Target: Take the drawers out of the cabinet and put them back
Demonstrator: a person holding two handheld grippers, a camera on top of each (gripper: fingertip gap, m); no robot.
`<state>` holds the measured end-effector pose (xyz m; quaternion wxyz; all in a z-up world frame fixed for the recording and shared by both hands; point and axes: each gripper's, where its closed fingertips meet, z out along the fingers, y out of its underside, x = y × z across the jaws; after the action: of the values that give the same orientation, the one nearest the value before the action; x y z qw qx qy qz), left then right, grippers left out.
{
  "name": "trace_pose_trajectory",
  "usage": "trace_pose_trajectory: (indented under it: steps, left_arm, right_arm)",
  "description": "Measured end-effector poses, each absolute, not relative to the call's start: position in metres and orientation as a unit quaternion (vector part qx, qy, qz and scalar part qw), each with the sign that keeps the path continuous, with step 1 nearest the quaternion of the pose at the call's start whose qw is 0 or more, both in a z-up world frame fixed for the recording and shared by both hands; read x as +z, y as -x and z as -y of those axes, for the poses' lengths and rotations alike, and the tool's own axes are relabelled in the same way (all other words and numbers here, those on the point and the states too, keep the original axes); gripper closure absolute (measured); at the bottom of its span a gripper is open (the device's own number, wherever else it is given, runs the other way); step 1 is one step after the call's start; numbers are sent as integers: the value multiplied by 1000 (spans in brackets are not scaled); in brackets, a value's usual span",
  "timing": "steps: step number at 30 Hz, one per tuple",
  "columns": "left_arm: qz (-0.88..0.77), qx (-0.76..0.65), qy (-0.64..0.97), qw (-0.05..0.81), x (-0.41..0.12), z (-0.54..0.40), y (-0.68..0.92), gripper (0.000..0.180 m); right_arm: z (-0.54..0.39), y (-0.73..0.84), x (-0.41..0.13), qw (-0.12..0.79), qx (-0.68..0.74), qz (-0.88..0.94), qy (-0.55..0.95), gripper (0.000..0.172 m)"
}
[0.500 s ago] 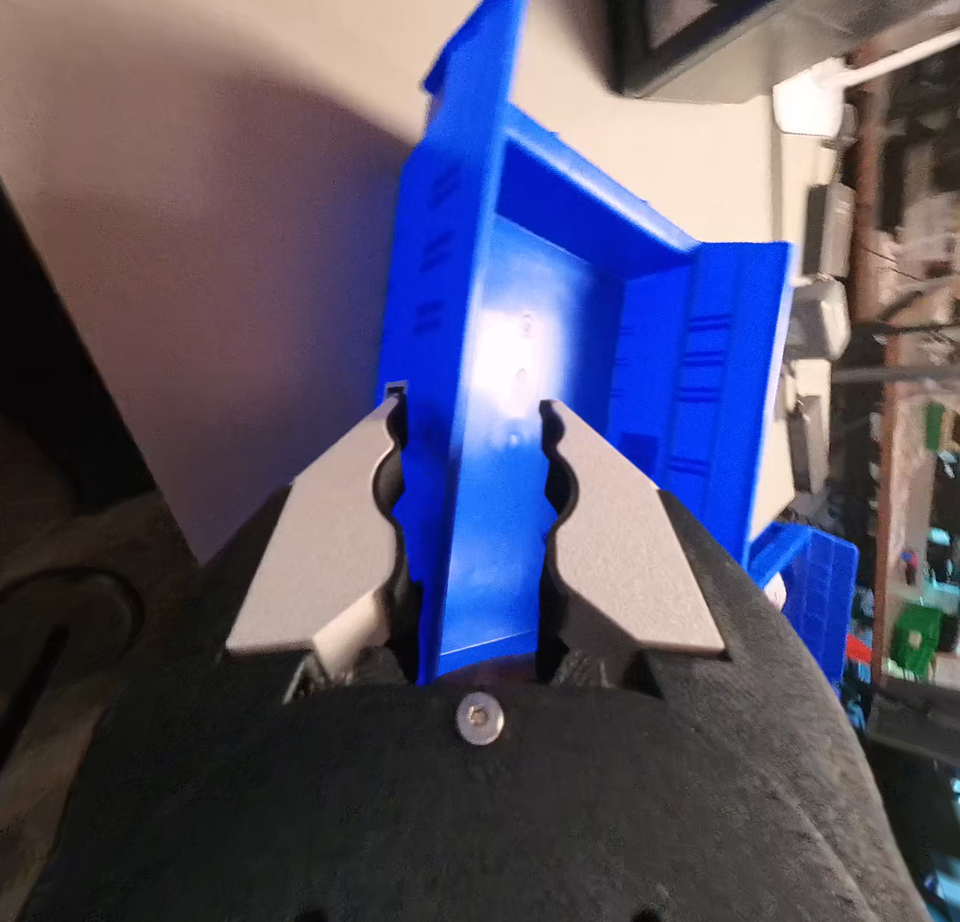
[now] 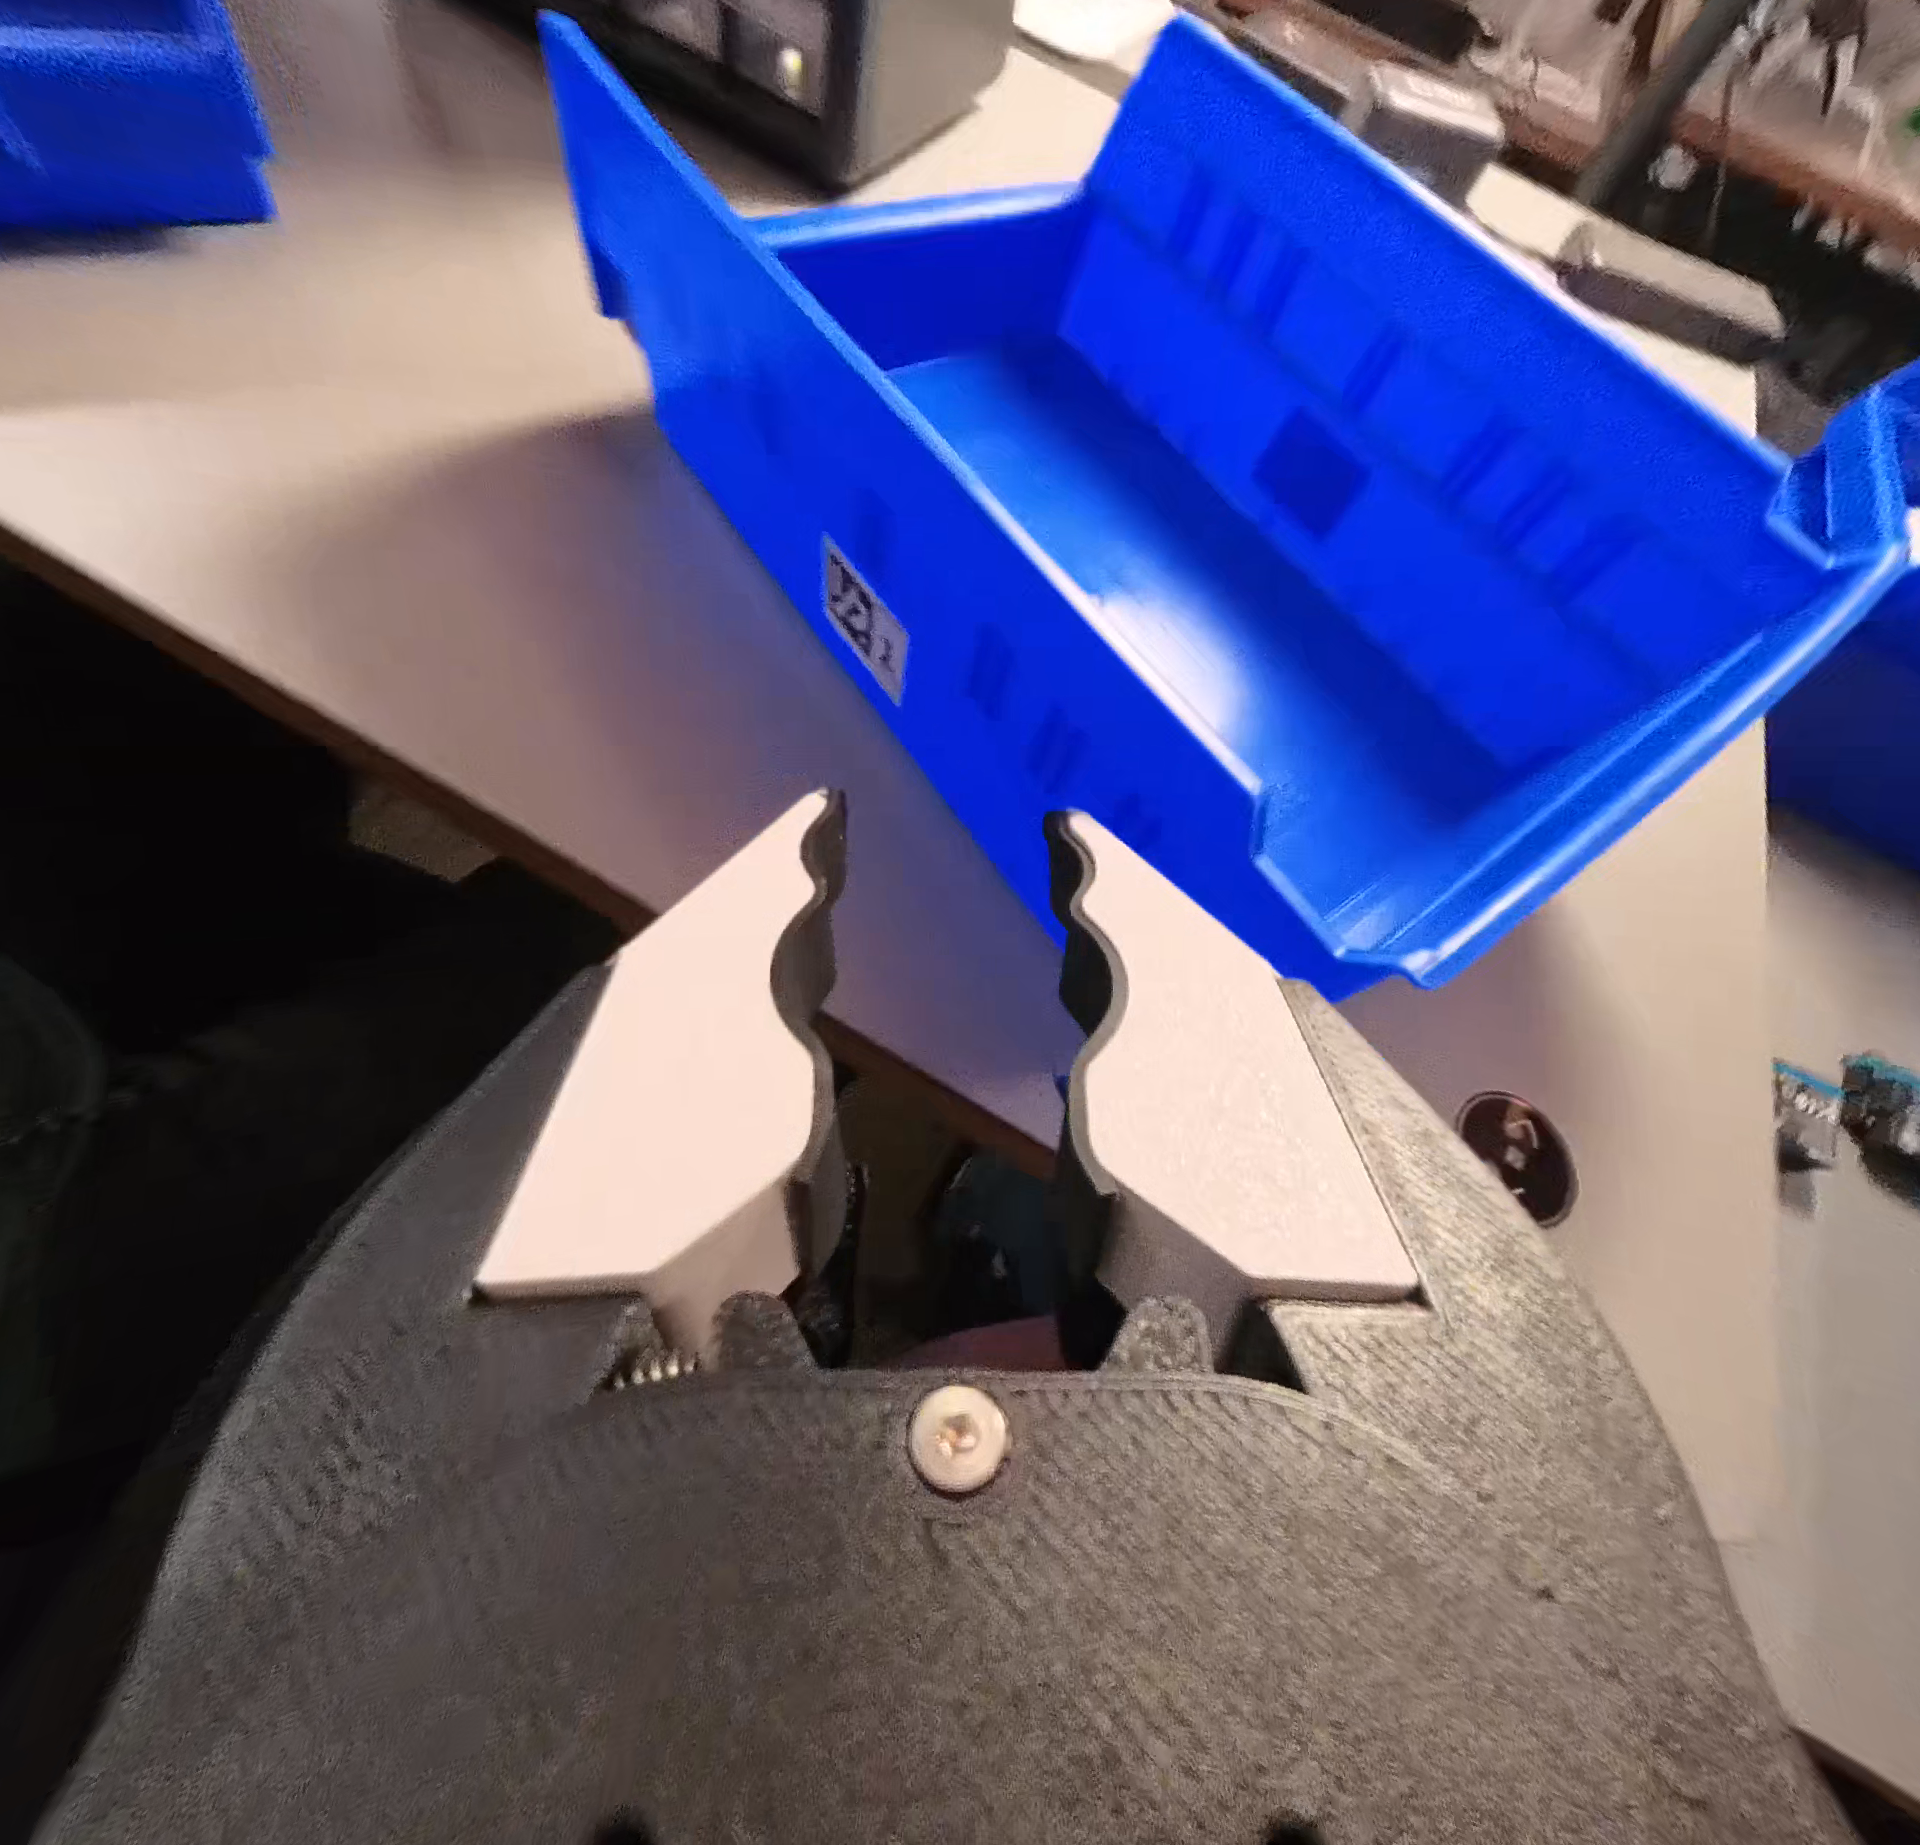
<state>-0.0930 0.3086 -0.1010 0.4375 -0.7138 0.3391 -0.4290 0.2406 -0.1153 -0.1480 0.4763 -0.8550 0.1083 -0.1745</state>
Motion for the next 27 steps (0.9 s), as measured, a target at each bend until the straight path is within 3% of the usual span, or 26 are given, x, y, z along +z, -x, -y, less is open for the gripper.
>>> trace_pose_trajectory:
  steps: [1,2,4,7,12,19,23,27]
  left_arm:
    - [-344,-436,713,428,-104,-307,88,112]
    - [-344,-441,712,425,-105,-308,84,113]
    - [-351,-457,705,414,-106,-316,76,116]
    - [-339,-482,706,391,-106,-332,69,115]
    - [-327,-452,706,436,-104,-308,76,90]
    - [-321,-415,703,480,-126,-235,61,61]
    - [-347,-344,707,512,-144,-245,54,67]
    - [-316,-333,716,526,-142,-274,75,84]
  right_arm:
    - [111,-250,-152,477,-172,-127,853,132]
    - [105,-257,-155,481,-160,-139,851,146]
    - [94,-277,-152,494,-154,-167,839,145]
    - [95,-329,-151,481,-211,-237,817,120]
    - [60,-310,-142,533,-179,-274,780,104]
    - [9,-284,-151,531,-188,-304,768,82]
    - [2,-301,-153,508,-224,-324,766,79]
    - [20,-308,-150,508,-231,-336,759,95]
